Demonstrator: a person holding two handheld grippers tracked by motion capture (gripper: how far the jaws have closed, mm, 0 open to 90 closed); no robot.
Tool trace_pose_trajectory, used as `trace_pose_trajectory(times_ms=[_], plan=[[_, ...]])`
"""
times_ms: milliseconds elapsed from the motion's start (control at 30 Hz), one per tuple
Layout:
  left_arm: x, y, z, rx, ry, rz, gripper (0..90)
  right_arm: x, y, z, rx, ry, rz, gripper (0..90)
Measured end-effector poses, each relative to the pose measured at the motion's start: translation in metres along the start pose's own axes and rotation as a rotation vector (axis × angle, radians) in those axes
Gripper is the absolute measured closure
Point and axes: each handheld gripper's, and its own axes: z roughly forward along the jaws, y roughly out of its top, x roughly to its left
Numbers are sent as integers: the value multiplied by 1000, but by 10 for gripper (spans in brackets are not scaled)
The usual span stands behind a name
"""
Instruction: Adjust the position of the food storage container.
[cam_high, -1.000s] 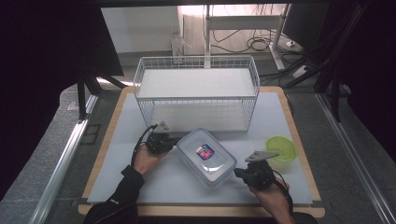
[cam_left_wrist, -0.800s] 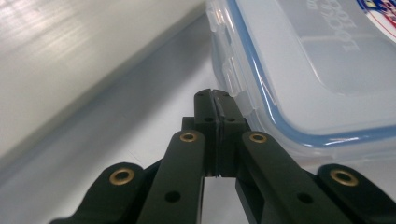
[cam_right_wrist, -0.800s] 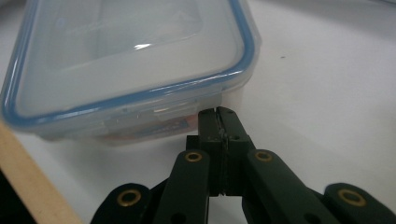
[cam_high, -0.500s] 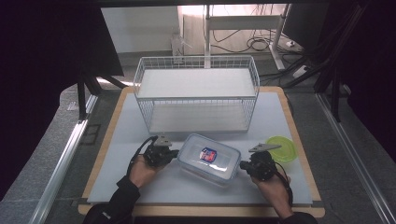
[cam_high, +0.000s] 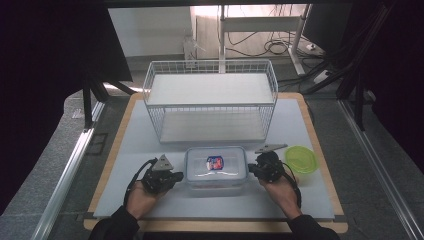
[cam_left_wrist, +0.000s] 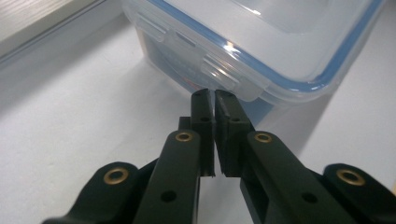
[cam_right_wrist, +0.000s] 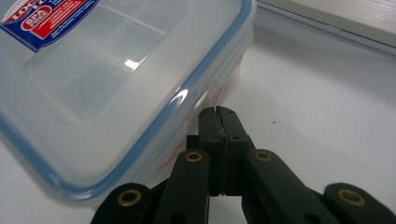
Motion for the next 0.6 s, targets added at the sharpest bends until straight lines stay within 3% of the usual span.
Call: trace_pose_trajectory(times_ms=[67,200,367,567,600], plan=[[1,0,0,1,0,1,855,0,0,0,-1,-2,-5,899],[5,0,-3,-15,4,-7,752,-1,-4,-6,-12,11,-22,847],[11,-7,-14,-56,59,-25,549,-4,-8,-24,-63,-33,-61,706],[10,-16,-23,-92,106,7,316,-6,-14,-42,-120,-58,-84,501],[10,-16,-23,-92,106,7,281,-6,-14,-42,-120,-58,-84,501]])
